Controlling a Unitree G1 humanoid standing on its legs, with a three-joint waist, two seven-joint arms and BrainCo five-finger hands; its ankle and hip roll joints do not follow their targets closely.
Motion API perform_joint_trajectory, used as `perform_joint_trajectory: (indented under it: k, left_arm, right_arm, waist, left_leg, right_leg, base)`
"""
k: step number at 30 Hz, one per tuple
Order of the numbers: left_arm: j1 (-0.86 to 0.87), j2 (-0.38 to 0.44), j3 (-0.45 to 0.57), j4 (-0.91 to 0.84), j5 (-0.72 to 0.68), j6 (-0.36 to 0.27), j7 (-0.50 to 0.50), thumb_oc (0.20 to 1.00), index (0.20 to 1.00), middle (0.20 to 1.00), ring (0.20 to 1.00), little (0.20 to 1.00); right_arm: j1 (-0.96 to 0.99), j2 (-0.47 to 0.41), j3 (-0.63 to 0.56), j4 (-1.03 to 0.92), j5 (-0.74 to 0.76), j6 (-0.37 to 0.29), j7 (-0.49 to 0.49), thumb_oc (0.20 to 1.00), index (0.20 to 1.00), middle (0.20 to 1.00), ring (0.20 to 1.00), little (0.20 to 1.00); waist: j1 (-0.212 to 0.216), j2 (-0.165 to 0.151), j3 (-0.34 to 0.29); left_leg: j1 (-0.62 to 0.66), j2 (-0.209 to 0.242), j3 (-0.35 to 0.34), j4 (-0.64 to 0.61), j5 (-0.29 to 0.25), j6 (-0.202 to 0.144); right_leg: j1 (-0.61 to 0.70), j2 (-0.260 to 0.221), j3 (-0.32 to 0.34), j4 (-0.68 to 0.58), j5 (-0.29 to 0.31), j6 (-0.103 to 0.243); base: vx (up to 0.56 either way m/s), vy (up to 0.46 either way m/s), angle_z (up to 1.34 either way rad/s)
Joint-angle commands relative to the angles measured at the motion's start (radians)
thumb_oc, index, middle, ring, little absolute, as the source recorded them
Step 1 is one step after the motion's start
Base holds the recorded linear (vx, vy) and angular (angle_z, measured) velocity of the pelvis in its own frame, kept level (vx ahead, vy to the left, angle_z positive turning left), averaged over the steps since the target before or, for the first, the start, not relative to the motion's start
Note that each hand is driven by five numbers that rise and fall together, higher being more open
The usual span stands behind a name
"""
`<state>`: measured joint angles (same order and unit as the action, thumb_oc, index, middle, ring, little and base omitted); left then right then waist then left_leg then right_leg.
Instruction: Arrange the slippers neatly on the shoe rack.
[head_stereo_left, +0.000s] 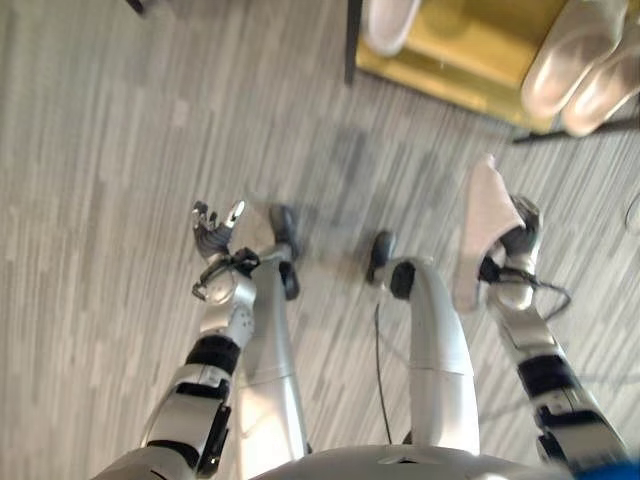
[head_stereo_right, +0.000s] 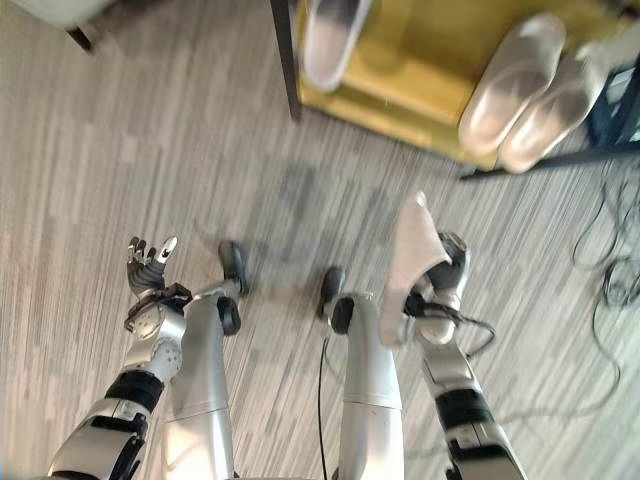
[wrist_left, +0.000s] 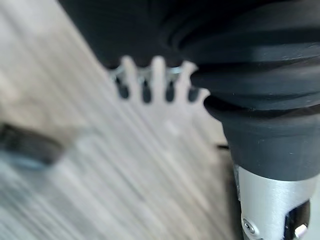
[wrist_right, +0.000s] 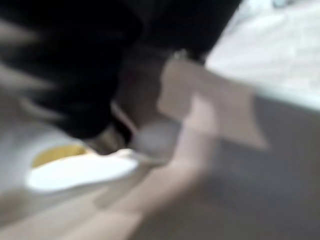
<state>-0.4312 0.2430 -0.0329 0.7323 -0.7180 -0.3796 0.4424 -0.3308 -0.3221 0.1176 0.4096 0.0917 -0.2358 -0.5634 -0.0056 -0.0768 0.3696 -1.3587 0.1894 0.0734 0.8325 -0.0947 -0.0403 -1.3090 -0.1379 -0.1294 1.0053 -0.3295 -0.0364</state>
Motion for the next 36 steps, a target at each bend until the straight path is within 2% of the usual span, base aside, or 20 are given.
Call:
perform_joint_trajectory:
  k: [1, 4, 5, 6, 8, 10, 11, 12, 14, 15, 16, 18, 19, 22, 26, 28, 33, 34, 36]
  left_arm:
    - [0.037, 0.030, 0.015, 0.022, 0.005, -0.040, 0.005, 1.000, 1.000, 1.000, 1.000, 1.000]
    - [0.041, 0.048, 0.009, 0.050, 0.037, -0.031, 0.004, 1.000, 1.000, 1.000, 1.000, 1.000]
    - [0.033, 0.060, 0.010, 0.070, 0.044, -0.029, 0.005, 1.000, 1.000, 1.000, 1.000, 1.000]
    - [0.022, 0.075, 0.011, 0.076, 0.050, -0.030, 0.012, 1.000, 1.000, 1.000, 1.000, 1.000]
    - [0.012, 0.102, 0.029, 0.061, 0.041, -0.041, 0.025, 1.000, 1.000, 1.000, 1.000, 1.000]
    - [0.012, 0.110, 0.030, 0.050, 0.042, -0.041, 0.024, 1.000, 1.000, 1.000, 1.000, 1.000]
    - [0.008, 0.114, 0.031, 0.051, 0.042, -0.041, 0.023, 1.000, 1.000, 1.000, 1.000, 1.000]
    - [-0.009, 0.125, 0.028, 0.041, 0.051, -0.044, 0.017, 1.000, 1.000, 1.000, 1.000, 1.000]
    - [-0.018, 0.123, 0.029, 0.031, 0.045, -0.055, 0.009, 1.000, 1.000, 1.000, 1.000, 1.000]
    - [-0.020, 0.119, 0.024, 0.012, 0.044, -0.066, 0.008, 1.000, 1.000, 1.000, 1.000, 1.000]
    - [-0.026, 0.112, 0.002, -0.016, 0.048, -0.076, 0.010, 1.000, 1.000, 1.000, 1.000, 1.000]
    - [-0.022, 0.098, -0.006, -0.057, 0.072, -0.089, 0.017, 1.000, 1.000, 1.000, 1.000, 1.000]
    - [-0.014, 0.091, -0.017, -0.066, 0.084, -0.085, 0.016, 1.000, 1.000, 1.000, 1.000, 1.000]
    - [0.023, 0.074, -0.019, -0.083, 0.099, -0.069, 0.011, 1.000, 1.000, 1.000, 1.000, 1.000]
    - [0.041, 0.033, 0.025, -0.101, -0.043, -0.070, -0.003, 1.000, 1.000, 1.000, 1.000, 1.000]
    - [0.033, 0.041, 0.041, -0.103, -0.053, -0.068, 0.012, 1.000, 1.000, 1.000, 1.000, 1.000]
    - [0.006, 0.052, 0.080, -0.075, -0.126, -0.060, 0.013, 1.000, 1.000, 1.000, 1.000, 1.000]
    - [-0.003, 0.062, 0.081, -0.069, -0.140, -0.056, 0.014, 1.000, 1.000, 1.000, 1.000, 1.000]
    - [-0.014, 0.059, 0.083, -0.068, -0.152, -0.049, 0.009, 1.000, 1.000, 1.000, 1.000, 1.000]
  right_arm:
    - [0.082, -0.042, -0.031, -0.102, -0.005, -0.048, -0.007, 0.200, 0.200, 0.200, 0.200, 0.200]
    - [0.078, -0.027, -0.016, -0.086, 0.000, -0.056, -0.001, 0.200, 0.200, 0.200, 0.200, 0.200]
    - [0.072, -0.018, -0.007, -0.075, 0.006, -0.063, -0.005, 0.200, 0.200, 0.200, 0.200, 0.200]
    - [0.066, -0.020, -0.003, -0.075, 0.007, -0.069, -0.006, 0.200, 0.200, 0.200, 0.200, 0.200]
    - [0.053, -0.024, 0.007, -0.072, -0.003, -0.069, -0.007, 0.200, 0.200, 0.200, 0.200, 0.200]
    - [0.066, -0.017, 0.010, -0.076, -0.003, -0.070, -0.006, 0.200, 0.200, 0.200, 0.200, 0.200]
    - [0.069, -0.018, 0.011, -0.076, -0.003, -0.070, -0.006, 0.200, 0.200, 0.200, 0.200, 0.200]
    - [0.073, -0.029, 0.020, -0.081, -0.010, -0.064, 0.001, 0.200, 0.200, 0.200, 0.200, 0.200]
    - [0.076, -0.046, 0.030, -0.085, -0.020, -0.052, 0.008, 0.200, 0.200, 0.200, 0.200, 0.200]
    - [0.082, -0.059, 0.029, -0.082, -0.023, -0.052, 0.007, 0.200, 0.200, 0.200, 0.200, 0.200]
    - [0.086, -0.068, 0.029, -0.075, -0.025, -0.050, 0.004, 0.200, 0.200, 0.200, 0.200, 0.200]
    - [0.077, -0.069, 0.016, -0.031, -0.017, -0.054, -0.005, 0.200, 0.200, 0.200, 0.200, 0.200]
    - [0.076, -0.068, 0.011, -0.007, -0.011, -0.055, -0.009, 0.200, 0.200, 0.200, 0.200, 0.200]
    - [0.081, -0.080, -0.013, -0.005, -0.029, -0.049, -0.024, 0.200, 0.200, 0.200, 0.200, 0.200]
    - [0.077, -0.105, -0.052, -0.029, -0.043, -0.029, -0.051, 0.200, 0.200, 0.200, 0.200, 0.200]
    - [0.049, -0.136, -0.081, -0.040, -0.057, -0.019, -0.078, 0.200, 0.200, 0.200, 0.200, 0.200]
    - [-0.001, -0.200, -0.134, -0.179, -0.101, 0.013, -0.103, 0.200, 0.200, 0.200, 0.200, 0.200]
    - [-0.022, -0.218, -0.140, -0.219, -0.116, 0.021, -0.109, 0.200, 0.200, 0.200, 0.200, 0.200]
    - [-0.044, -0.212, -0.106, -0.205, -0.145, 0.040, -0.109, 0.200, 0.200, 0.200, 0.200, 0.200]
  waist:
    - [-0.015, 0.029, -0.100]
    - [-0.016, 0.020, -0.108]
    - [-0.015, 0.014, -0.097]
    - [-0.016, 0.011, -0.081]
    - [-0.030, 0.019, -0.045]
    - [-0.032, 0.030, -0.036]
    - [-0.033, 0.032, -0.029]
    - [-0.038, 0.033, -0.011]
    - [-0.043, 0.036, 0.030]
    - [-0.046, 0.043, 0.047]
    - [-0.048, 0.042, 0.055]
    - [-0.051, 0.049, 0.045]
    - [-0.048, 0.048, 0.028]
    - [-0.043, 0.047, -0.030]
    - [-0.045, 0.050, -0.084]
    - [-0.041, 0.054, -0.102]
    - [-0.041, 0.051, -0.114]
    - [-0.044, 0.050, -0.108]
    - [-0.040, 0.053, -0.101]
  left_leg:
    - [-0.041, 0.005, -0.018, 0.003, -0.033, 0.007]
    - [-0.004, -0.005, -0.019, -0.034, -0.054, 0.013]
    - [0.027, -0.016, -0.017, -0.066, -0.060, 0.017]
    - [0.052, -0.031, -0.015, -0.090, -0.066, 0.027]
    - [0.063, -0.044, -0.033, -0.099, -0.077, 0.047]
    - [0.091, -0.034, -0.047, -0.124, -0.079, 0.046]
    - [0.109, -0.032, -0.048, -0.136, -0.081, 0.042]
    - [0.143, -0.040, -0.044, -0.139, -0.095, 0.030]
    - [0.182, -0.046, -0.052, -0.126, -0.113, 0.016]
    - [0.180, -0.055, -0.062, -0.106, -0.118, 0.010]
    - [0.173, -0.068, -0.072, -0.081, -0.125, 0.002]
    - [0.154, -0.070, -0.075, -0.050, -0.127, 0.003]
    - [0.141, -0.070, -0.077, -0.032, -0.131, 0.003]
    - [0.076, -0.066, -0.090, 0.031, -0.139, -0.004]
    - [-0.010, -0.064, -0.115, 0.106, -0.152, -0.006]
    - [-0.059, -0.054, -0.129, 0.158, -0.165, -0.005]
    - [-0.135, -0.034, -0.145, 0.276, -0.213, 0.006]
    - [-0.161, -0.033, -0.149, 0.331, -0.225, 0.009]
    - [-0.196, -0.030, -0.156, 0.387, -0.248, 0.010]
  right_leg:
    - [0.039, -0.081, 0.065, 0.081, -0.068, 0.059]
    - [0.112, -0.101, 0.052, 0.017, -0.062, 0.080]
    - [0.141, -0.101, 0.040, -0.007, -0.040, 0.097]
    - [0.152, -0.107, 0.033, -0.014, 0.001, 0.121]
    - [0.126, -0.120, 0.051, 0.017, 0.132, 0.179]
    - [0.126, -0.153, 0.041, -0.025, 0.171, 0.192]
    - [0.129, -0.177, 0.031, -0.076, 0.190, 0.190]
    - [0.131, -0.223, 0.014, -0.238, 0.245, 0.188]
    - [0.141, -0.242, 0.025, -0.394, 0.309, 0.198]
    - [0.148, -0.237, 0.061, -0.419, 0.333, 0.210]
    - [0.154, -0.228, 0.098, -0.425, 0.336, 0.209]
    - [0.117, -0.188, 0.140, -0.335, 0.314, 0.216]
    - [0.098, -0.179, 0.146, -0.299, 0.297, 0.204]
    - [0.036, -0.173, 0.141, -0.211, 0.246, 0.183]
    - [-0.052, -0.167, 0.132, -0.102, 0.192, 0.158]
    - [-0.103, -0.166, 0.138, -0.047, 0.167, 0.145]
    - [-0.186, -0.158, 0.151, 0.069, 0.111, 0.130]
    - [-0.212, -0.155, 0.153, 0.127, 0.085, 0.119]
    - [-0.249, -0.154, 0.168, 0.186, 0.052, 0.113]
  base:
    - [0.16, 0.142, -0.13]
    - [0.09, 0.136, 0.00]
    - [0.00, 0.087, -0.05]
    - [-0.02, 0.096, -0.05]
    - [0.03, 0.119, 0.14]
    - [0.13, 0.031, 0.19]
    - [0.17, -0.086, 0.05]
    - [0.14, -0.115, -0.02]
    - [0.10, -0.123, -0.15]
    - [0.07, -0.140, -0.11]
    - [0.06, -0.143, 0.10]
    - [0.03, -0.146, 0.45]
    - [0.02, -0.162, 0.66]
    - [0.04, -0.158, 0.52]
    - [0.06, -0.117, -0.09]
    - [0.07, -0.069, 0.00]
    - [0.07, -0.037, -0.09]
    - [0.07, -0.032, -0.09]
    - [0.06, -0.018, -0.04]
